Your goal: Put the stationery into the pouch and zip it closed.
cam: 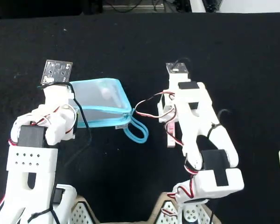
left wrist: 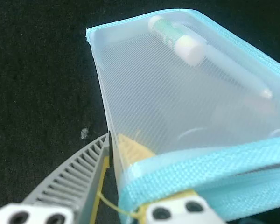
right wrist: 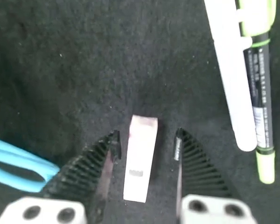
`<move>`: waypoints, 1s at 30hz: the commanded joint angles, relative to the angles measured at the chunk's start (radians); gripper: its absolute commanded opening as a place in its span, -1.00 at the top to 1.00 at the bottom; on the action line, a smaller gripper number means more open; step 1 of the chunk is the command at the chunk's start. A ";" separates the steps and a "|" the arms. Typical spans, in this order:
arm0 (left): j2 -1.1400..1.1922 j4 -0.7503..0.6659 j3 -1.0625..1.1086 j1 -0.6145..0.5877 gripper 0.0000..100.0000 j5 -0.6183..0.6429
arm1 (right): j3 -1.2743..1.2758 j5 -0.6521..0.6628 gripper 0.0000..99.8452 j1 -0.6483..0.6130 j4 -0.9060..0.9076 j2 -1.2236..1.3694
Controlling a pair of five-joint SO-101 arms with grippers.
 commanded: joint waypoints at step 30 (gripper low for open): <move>0.006 -0.002 0.033 0.001 0.94 0.002 | 0.012 0.008 0.53 -0.009 -0.044 0.007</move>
